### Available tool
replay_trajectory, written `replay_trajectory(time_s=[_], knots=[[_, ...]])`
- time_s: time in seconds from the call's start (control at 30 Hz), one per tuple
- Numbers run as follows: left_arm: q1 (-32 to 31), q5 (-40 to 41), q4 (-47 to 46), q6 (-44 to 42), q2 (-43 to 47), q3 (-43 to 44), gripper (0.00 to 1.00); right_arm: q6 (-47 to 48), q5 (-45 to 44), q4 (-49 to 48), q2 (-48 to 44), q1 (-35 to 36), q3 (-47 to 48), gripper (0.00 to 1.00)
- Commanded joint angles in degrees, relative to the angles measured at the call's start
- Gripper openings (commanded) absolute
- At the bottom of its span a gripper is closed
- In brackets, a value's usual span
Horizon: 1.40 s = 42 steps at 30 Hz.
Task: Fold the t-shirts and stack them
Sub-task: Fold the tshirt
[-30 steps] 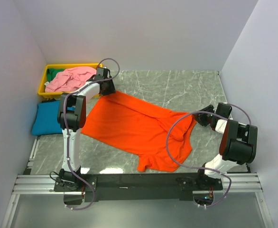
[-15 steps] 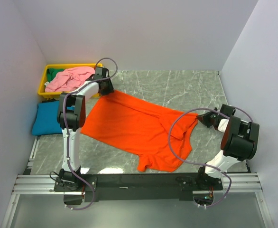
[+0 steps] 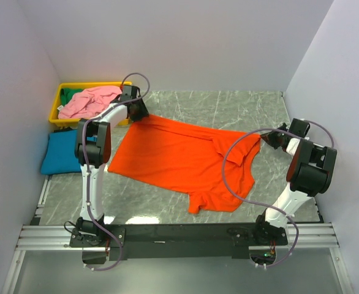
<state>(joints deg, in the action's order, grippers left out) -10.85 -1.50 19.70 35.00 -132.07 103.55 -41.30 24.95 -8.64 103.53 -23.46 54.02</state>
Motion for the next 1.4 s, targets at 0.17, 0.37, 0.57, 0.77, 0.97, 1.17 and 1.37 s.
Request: replay_trajectory(time_s=[0.17,0.37,0.57,0.77,0.97,1.17,1.37], knots=[[0.39,-0.17,-0.28,0.42,0.67,-1.24,0.59,5.87,-4.21,5.03,-2.62,-0.71,1.17,0.10],[-0.31,1.14,-1.16,-0.81,6.55,-2.21,0.77,10.27,-9.55,11.45,-10.79,3.67,0.13,0.38],[-2.86,4.30,0.77,-4.06,14.28,-1.86,0.84,13.61,-19.32,18.92,-22.39,12.64,-6.20,0.48],[-5.76,9.31,6.04,-6.44,25.17,-9.57,0.82,14.58,-22.49,25.95,-30.39,30.21,-9.46,0.47],[-7.60,12.31,7.01,-6.88,37.04,-28.73,0.81,12.22,-21.61,31.05,-33.39,46.91,-10.34,0.47],[-8.04,12.66,9.30,-7.41,43.55,-40.69,0.80,7.21,-24.50,32.90,-30.49,66.04,-9.55,0.48],[-8.04,15.03,7.19,-7.41,49.45,-47.47,0.79,4.82,-29.52,33.52,-24.17,75.22,-7.88,0.50]])
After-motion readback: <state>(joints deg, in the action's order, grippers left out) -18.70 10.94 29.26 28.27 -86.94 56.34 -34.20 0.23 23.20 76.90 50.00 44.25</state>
